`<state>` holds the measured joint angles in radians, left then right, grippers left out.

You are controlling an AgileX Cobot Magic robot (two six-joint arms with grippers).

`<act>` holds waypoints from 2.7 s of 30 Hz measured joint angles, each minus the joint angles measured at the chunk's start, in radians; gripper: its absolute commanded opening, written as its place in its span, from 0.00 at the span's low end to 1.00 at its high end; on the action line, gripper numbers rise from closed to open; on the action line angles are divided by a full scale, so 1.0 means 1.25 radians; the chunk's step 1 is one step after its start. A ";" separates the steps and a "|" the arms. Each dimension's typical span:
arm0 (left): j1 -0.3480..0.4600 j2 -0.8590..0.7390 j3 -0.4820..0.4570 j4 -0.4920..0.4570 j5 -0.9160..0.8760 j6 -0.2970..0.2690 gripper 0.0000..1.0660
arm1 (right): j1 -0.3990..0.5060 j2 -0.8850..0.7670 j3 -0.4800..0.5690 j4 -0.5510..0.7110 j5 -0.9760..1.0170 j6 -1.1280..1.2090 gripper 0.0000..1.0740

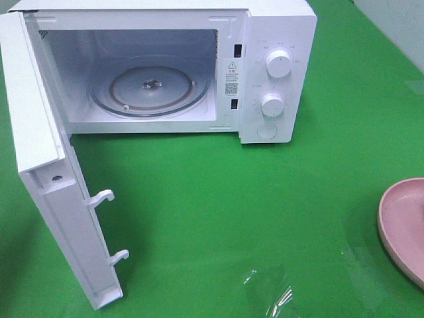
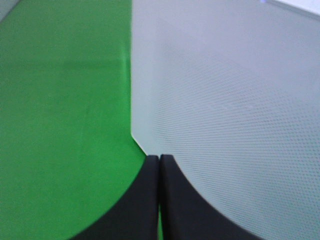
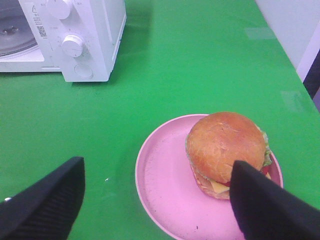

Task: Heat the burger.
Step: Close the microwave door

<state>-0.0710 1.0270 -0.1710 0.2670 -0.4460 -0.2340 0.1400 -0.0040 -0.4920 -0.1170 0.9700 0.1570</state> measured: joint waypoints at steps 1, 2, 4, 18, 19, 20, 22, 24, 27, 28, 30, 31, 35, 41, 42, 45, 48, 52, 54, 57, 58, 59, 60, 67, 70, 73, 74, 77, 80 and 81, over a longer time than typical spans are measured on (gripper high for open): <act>0.000 0.000 0.000 0.000 0.000 0.000 0.00 | 0.000 0.000 0.000 0.000 0.000 0.000 0.71; -0.020 0.035 0.000 0.011 -0.026 -0.006 0.00 | 0.000 0.000 0.000 0.000 0.000 0.000 0.71; -0.039 0.069 0.000 0.011 -0.049 -0.009 0.00 | 0.000 0.000 0.000 0.000 0.000 0.000 0.71; -0.182 0.275 -0.002 -0.114 -0.257 0.041 0.00 | 0.000 0.000 0.000 0.000 0.000 0.000 0.71; -0.202 0.306 -0.008 -0.139 -0.267 0.050 0.00 | 0.000 0.000 0.000 0.000 0.000 0.000 0.71; -0.202 0.306 -0.008 -0.139 -0.267 0.050 0.00 | 0.000 0.000 0.000 0.000 0.000 0.000 0.71; -0.212 0.317 -0.014 -0.153 -0.270 0.056 0.00 | 0.000 0.000 0.000 0.000 0.000 0.000 0.71; -0.235 0.344 -0.032 -0.184 -0.275 0.066 0.00 | 0.000 0.000 0.000 0.000 0.000 0.000 0.71; -0.282 0.394 -0.073 -0.241 -0.284 0.086 0.00 | 0.000 0.000 0.000 0.000 0.000 0.000 0.71; -0.306 0.422 -0.098 -0.259 -0.291 0.098 0.00 | 0.000 0.000 0.000 0.000 0.000 0.000 0.71; -0.320 0.434 -0.114 -0.266 -0.293 0.103 0.00 | 0.000 0.000 0.000 0.000 0.000 0.000 0.71; -0.320 0.434 -0.114 -0.266 -0.293 0.103 0.00 | 0.000 0.000 0.000 0.000 0.000 0.000 0.71; -0.382 0.506 -0.201 -0.322 -0.298 0.134 0.00 | 0.000 0.000 0.000 0.000 0.000 0.000 0.71; -0.415 0.558 -0.275 -0.358 -0.298 0.146 0.00 | 0.000 0.000 0.000 0.000 0.000 0.000 0.71; -0.424 0.575 -0.306 -0.373 -0.298 0.158 0.00 | 0.000 0.000 0.000 0.000 0.000 0.000 0.71; -0.438 0.603 -0.358 -0.395 -0.296 0.187 0.00 | 0.000 0.000 0.000 0.000 0.000 0.000 0.71; -0.442 0.619 -0.392 -0.404 -0.285 0.205 0.00 | 0.000 0.000 0.000 0.000 0.000 0.000 0.71; -0.442 0.659 -0.480 -0.412 -0.239 0.235 0.00 | 0.000 0.000 0.000 0.000 0.000 0.000 0.71; -0.442 0.675 -0.518 -0.414 -0.223 0.244 0.00 | 0.000 0.000 0.000 0.000 0.000 0.000 0.71; -0.442 0.699 -0.566 -0.421 -0.198 0.251 0.00 | 0.000 0.000 0.000 0.000 0.000 0.000 0.71; -0.442 0.699 -0.566 -0.421 -0.198 0.251 0.00 | 0.000 0.000 0.000 0.000 0.000 0.000 0.71; -0.446 0.714 -0.592 -0.424 -0.178 0.255 0.00 | 0.000 0.000 0.000 0.001 0.000 0.000 0.71; -0.446 0.714 -0.592 -0.424 -0.178 0.255 0.00 | 0.000 0.000 0.000 0.001 0.000 0.000 0.71; -0.462 0.757 -0.667 -0.480 -0.094 0.328 0.00 | 0.000 0.000 0.000 0.001 0.000 0.000 0.71; -0.465 0.762 -0.673 -0.503 -0.082 0.346 0.00 | 0.000 0.000 0.000 0.001 0.000 0.000 0.71; -0.458 0.770 -0.674 -0.562 -0.050 0.360 0.00 | 0.000 0.000 0.000 0.001 0.000 0.000 0.71; -0.453 0.771 -0.674 -0.572 -0.045 0.361 0.00 | 0.000 0.000 0.000 0.001 0.000 0.000 0.71; -0.438 0.775 -0.676 -0.586 -0.042 0.362 0.00 | 0.000 0.000 0.000 0.001 0.000 0.000 0.71; -0.422 0.776 -0.676 -0.586 -0.010 0.362 0.00 | 0.000 0.000 0.000 0.001 0.000 0.000 0.71; -0.420 0.776 -0.676 -0.585 -0.002 0.362 0.00 | 0.000 0.000 0.000 0.001 0.000 0.000 0.71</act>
<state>-0.5960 1.9970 -1.0160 -0.4640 -0.4490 0.2190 0.1400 -0.0040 -0.4920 -0.1160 0.9700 0.1570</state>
